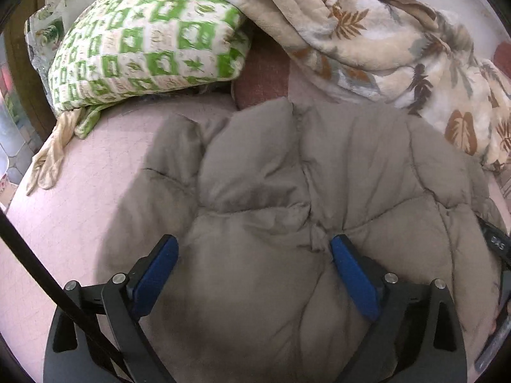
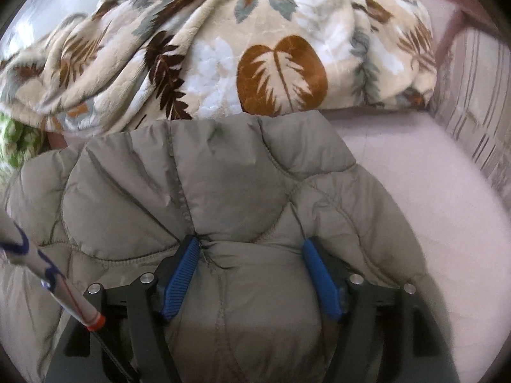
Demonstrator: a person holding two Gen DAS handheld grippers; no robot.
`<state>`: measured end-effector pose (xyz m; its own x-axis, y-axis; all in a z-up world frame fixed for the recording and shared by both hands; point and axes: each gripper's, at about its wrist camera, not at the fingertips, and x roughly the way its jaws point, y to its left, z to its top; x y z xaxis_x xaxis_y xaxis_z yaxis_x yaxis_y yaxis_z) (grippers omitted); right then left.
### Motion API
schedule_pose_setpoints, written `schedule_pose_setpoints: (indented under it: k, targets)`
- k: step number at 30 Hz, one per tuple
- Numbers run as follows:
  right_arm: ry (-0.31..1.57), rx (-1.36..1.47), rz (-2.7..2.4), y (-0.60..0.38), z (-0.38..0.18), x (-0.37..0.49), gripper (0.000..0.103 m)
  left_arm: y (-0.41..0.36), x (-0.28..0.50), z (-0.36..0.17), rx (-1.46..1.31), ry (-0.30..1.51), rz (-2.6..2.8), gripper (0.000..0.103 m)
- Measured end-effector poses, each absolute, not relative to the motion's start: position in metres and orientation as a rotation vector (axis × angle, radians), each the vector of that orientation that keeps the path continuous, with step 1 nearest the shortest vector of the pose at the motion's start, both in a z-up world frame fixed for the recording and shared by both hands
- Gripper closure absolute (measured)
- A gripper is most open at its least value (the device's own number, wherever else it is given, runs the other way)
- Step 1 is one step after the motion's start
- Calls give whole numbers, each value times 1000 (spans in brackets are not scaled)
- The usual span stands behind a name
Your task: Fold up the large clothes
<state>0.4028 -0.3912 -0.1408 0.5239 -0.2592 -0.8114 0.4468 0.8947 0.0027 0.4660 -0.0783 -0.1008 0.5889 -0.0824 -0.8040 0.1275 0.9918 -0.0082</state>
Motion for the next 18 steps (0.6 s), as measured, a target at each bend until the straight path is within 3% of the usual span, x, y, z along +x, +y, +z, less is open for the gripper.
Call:
schedule_pose_setpoints:
  k: [8,14,18]
  targets:
    - [828,104,-281,-326,-62,374,29,-31,414,-60,118,822,-77,7]
    - [933,31,-242,-282,-117,389,23,-2,409,-97,105,918,-43,7]
    - [958,57,-266,-287,-120,397,22,15,395,-95,59,936,-60,7]
